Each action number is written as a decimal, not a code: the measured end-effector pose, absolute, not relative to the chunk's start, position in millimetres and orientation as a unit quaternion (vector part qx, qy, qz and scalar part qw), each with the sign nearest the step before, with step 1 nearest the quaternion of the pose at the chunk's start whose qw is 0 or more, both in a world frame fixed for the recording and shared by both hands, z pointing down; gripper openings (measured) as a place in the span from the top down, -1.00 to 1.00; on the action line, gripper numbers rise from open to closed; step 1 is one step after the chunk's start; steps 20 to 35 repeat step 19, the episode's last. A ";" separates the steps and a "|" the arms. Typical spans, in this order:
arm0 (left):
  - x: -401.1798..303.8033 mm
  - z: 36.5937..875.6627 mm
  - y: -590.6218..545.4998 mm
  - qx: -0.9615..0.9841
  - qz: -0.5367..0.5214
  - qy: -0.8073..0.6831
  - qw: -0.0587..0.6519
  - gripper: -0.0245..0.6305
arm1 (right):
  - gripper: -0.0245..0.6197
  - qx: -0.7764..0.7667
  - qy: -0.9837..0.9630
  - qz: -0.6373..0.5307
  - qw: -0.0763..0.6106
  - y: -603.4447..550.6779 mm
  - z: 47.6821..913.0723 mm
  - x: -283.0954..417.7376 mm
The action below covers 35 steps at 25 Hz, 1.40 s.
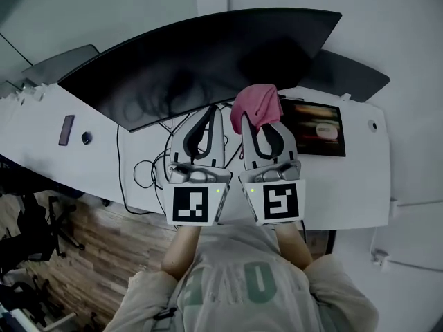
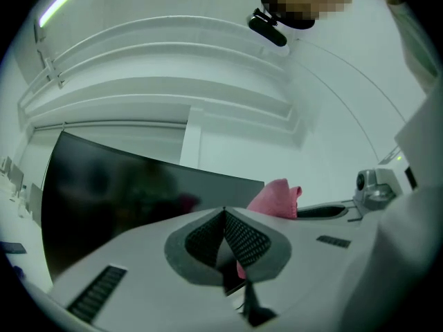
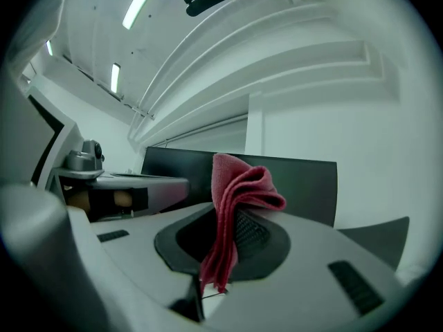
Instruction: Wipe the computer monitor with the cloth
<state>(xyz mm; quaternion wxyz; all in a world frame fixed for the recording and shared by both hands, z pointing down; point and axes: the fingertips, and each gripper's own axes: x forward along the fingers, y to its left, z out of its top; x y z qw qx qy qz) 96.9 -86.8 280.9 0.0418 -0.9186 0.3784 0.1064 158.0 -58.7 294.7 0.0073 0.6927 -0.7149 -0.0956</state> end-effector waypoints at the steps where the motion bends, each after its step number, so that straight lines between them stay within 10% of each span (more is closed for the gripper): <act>1: 93.8 282.4 -85.3 -0.918 0.102 0.382 0.043 0.88 | 0.77 0.693 -0.714 -0.097 0.008 -58.0 294.5 156.2; 35: 84.7 297.3 -88.0 -0.906 0.088 0.411 0.042 0.88 | 0.77 0.680 -0.729 -0.078 -0.010 -62.9 303.8 151.6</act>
